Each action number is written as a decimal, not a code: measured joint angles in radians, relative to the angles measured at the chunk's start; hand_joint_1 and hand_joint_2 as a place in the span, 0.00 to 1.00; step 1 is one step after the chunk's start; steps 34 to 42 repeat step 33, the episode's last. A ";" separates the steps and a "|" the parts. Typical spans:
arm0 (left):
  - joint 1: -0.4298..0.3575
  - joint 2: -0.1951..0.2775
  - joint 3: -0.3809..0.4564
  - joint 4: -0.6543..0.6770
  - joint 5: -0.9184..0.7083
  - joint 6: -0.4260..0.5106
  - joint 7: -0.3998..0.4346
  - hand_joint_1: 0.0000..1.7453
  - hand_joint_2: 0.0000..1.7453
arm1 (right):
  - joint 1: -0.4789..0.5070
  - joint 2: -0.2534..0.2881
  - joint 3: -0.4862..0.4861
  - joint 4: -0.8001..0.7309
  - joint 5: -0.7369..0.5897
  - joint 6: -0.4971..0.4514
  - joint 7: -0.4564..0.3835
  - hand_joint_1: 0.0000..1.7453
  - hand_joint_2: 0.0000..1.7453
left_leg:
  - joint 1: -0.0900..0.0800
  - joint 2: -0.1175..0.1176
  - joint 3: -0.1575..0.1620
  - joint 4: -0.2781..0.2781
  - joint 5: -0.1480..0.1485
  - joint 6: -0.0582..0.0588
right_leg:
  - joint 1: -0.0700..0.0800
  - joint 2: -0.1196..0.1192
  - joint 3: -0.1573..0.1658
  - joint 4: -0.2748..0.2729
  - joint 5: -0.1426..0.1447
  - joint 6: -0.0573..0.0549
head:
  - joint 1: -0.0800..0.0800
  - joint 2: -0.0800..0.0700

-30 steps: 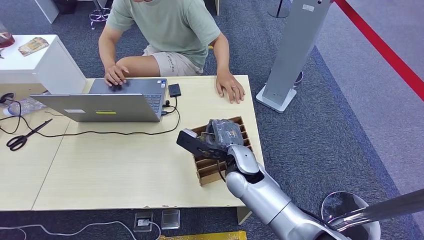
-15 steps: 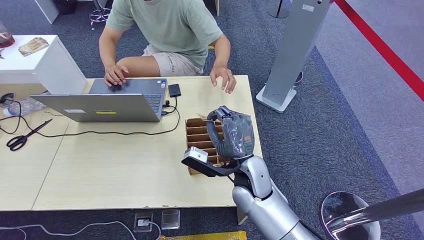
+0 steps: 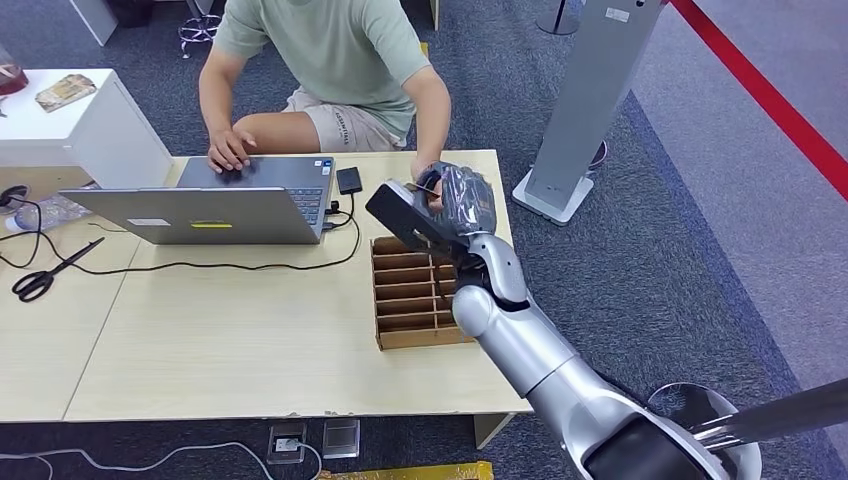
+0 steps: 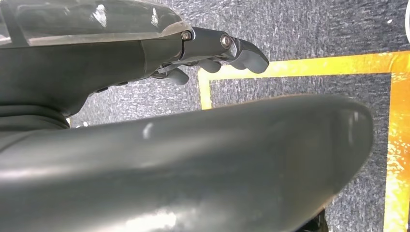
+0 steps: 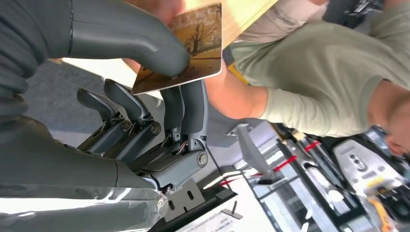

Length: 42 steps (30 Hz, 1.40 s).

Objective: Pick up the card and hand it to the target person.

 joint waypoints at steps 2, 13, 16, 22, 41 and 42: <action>0.000 0.000 0.000 0.000 0.001 0.001 0.001 0.00 0.00 | -0.040 0.010 0.003 0.061 -0.001 0.009 0.012 0.97 1.00 | 0.000 0.000 0.000 0.000 0.000 0.000 | 0.000 0.000 0.000 0.000 0.000 0.000 | 0.000 0.000; 0.000 0.000 -0.004 0.000 -0.004 -0.006 0.012 0.00 0.00 | -0.094 0.036 0.014 0.247 0.041 0.006 0.045 0.00 1.00 | 0.000 0.000 0.000 0.000 0.000 0.000 | 0.000 0.000 0.000 0.000 0.000 0.000 | 0.001 0.000; -0.002 0.000 -0.006 0.000 -0.010 -0.013 0.012 0.00 0.00 | -0.093 0.037 0.017 0.268 0.045 0.006 0.050 0.00 1.00 | 0.000 0.000 0.000 0.000 0.000 0.000 | 0.000 0.000 0.000 0.000 0.000 0.000 | 0.000 0.000; -0.004 0.000 -0.007 0.000 -0.010 -0.010 0.003 0.00 0.00 | -0.087 0.032 0.015 0.287 0.011 -0.050 0.018 0.00 1.00 | 0.000 0.000 0.001 0.000 0.000 0.000 | 0.000 0.000 0.000 0.000 0.000 0.000 | 0.000 0.000; 0.002 0.000 -0.006 0.000 0.035 0.021 0.018 0.00 0.00 | 0.103 -0.049 -0.051 0.038 -0.204 -0.148 -0.093 0.00 1.00 | 0.000 0.000 0.001 0.000 -0.001 0.000 | 0.000 0.000 0.000 -0.001 0.000 0.000 | 0.001 0.000; 0.002 0.000 -0.006 0.000 0.035 0.021 0.018 0.00 0.00 | 0.103 -0.049 -0.051 0.038 -0.204 -0.148 -0.093 0.00 1.00 | 0.000 0.000 0.001 0.000 -0.001 0.000 | 0.000 0.000 0.000 -0.001 0.000 0.000 | 0.001 0.000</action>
